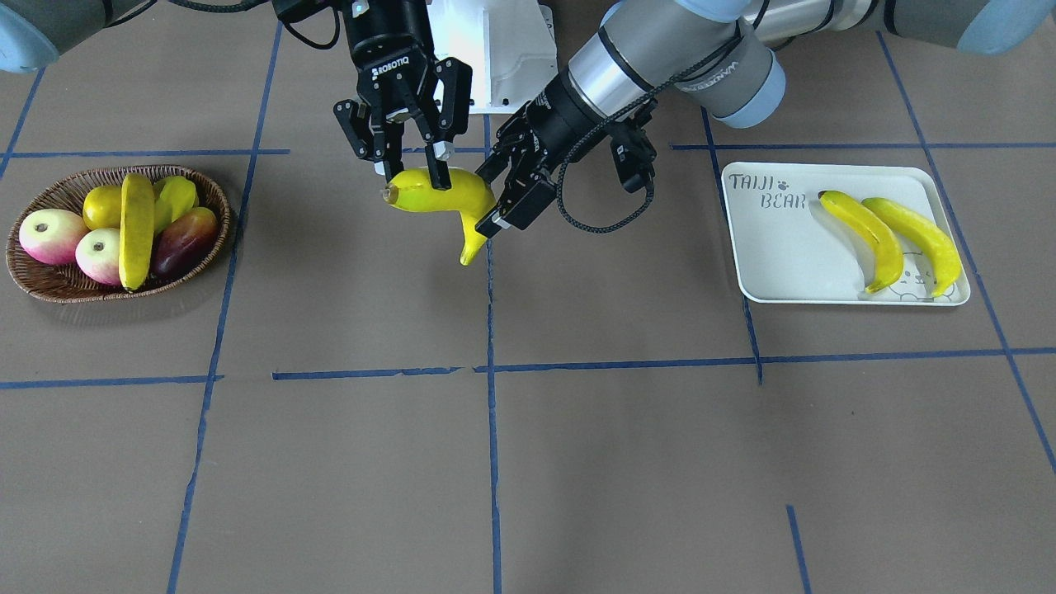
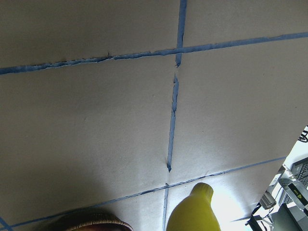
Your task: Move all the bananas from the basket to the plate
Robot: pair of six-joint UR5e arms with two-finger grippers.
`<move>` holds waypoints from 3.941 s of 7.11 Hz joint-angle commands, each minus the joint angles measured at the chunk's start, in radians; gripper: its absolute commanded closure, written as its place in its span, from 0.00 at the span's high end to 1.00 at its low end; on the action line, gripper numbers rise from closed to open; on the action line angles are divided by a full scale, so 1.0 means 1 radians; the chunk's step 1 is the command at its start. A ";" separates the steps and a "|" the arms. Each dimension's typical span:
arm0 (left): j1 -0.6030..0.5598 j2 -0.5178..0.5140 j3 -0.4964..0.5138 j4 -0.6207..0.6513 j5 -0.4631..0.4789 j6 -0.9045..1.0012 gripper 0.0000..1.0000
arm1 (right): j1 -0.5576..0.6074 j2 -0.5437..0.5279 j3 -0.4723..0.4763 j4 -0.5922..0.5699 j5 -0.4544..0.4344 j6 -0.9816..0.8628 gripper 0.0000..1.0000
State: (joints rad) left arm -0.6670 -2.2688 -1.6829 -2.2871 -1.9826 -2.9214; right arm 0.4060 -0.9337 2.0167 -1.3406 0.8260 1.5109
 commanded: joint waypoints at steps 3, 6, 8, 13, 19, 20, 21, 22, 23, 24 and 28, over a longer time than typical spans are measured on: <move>0.007 -0.023 0.020 0.000 0.027 -0.001 0.24 | -0.003 0.007 0.000 -0.002 -0.001 -0.001 0.00; 0.001 -0.018 0.023 -0.035 0.025 -0.001 0.00 | -0.004 0.012 0.000 0.021 0.001 0.012 0.58; 0.000 -0.017 0.023 -0.040 0.025 -0.002 0.00 | -0.013 0.004 -0.007 0.029 0.001 0.003 1.00; -0.098 -0.006 0.075 -0.035 0.012 0.134 0.00 | -0.015 -0.182 0.319 -0.024 0.233 -0.028 1.00; -0.150 0.369 -0.034 -0.032 -0.067 1.015 0.00 | 0.353 -0.267 0.318 -0.446 0.861 -0.412 1.00; -0.170 0.471 -0.055 -0.032 -0.058 1.188 0.00 | 0.403 -0.311 0.280 -0.447 0.980 -0.460 1.00; -0.178 0.568 -0.090 -0.034 -0.001 1.291 0.00 | 0.453 -0.324 0.251 -0.447 1.049 -0.513 1.00; -0.178 0.659 -0.130 -0.034 0.055 1.393 0.00 | 0.494 -0.376 0.246 -0.445 1.094 -0.596 1.00; -0.178 0.719 -0.147 -0.035 0.092 1.447 0.00 | 0.557 -0.384 0.202 -0.443 1.204 -0.676 1.00; -0.175 0.773 -0.155 -0.037 0.178 1.494 0.00 | 0.607 -0.384 0.162 -0.437 1.282 -0.698 1.00; -0.119 0.882 -0.129 -0.038 0.263 1.618 0.00 | 0.611 -0.408 0.128 -0.436 1.349 -0.710 1.00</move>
State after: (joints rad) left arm -0.8136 -1.4003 -1.8220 -2.3253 -1.7425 -1.3183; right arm 1.0158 -1.3263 2.1481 -1.7780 2.1601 0.8028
